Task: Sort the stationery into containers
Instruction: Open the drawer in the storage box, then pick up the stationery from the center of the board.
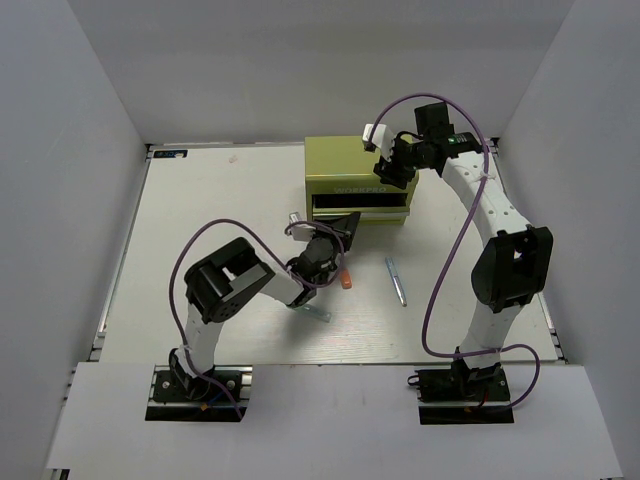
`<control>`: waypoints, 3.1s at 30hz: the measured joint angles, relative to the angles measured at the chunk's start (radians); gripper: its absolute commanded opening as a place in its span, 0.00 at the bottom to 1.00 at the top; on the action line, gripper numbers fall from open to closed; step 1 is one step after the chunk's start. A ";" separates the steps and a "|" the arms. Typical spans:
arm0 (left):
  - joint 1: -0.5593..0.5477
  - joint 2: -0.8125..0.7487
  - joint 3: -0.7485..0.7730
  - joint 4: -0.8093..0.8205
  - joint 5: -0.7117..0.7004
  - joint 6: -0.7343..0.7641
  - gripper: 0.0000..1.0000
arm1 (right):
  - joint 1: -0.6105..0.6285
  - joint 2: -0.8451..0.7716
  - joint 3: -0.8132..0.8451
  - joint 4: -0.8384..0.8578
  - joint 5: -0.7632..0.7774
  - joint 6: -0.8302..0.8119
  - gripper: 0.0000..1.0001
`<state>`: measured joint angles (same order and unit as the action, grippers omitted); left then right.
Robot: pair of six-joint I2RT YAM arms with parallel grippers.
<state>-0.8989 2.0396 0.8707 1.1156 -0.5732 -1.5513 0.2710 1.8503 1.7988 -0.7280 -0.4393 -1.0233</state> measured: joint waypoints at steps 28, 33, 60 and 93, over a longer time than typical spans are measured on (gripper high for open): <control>-0.014 -0.436 -0.284 -0.350 0.254 0.211 1.00 | -0.010 -0.441 -0.465 0.142 -0.008 0.079 0.90; -0.014 -0.643 -0.232 -0.654 0.275 0.373 1.00 | -0.013 -0.837 -0.835 0.300 -0.016 0.212 0.84; 0.001 -0.981 -0.241 -0.922 0.011 0.786 1.00 | 0.069 -0.578 -1.152 0.418 0.167 0.684 0.60; 0.001 -1.179 -0.222 -1.442 -0.092 0.510 0.91 | 0.125 -0.623 -1.033 0.198 -0.080 0.335 0.13</control>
<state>-0.8978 0.8608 0.6491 -0.3264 -0.6647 -1.0416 0.3962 1.2270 0.7658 -0.5297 -0.5194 -0.6880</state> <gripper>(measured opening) 0.916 0.242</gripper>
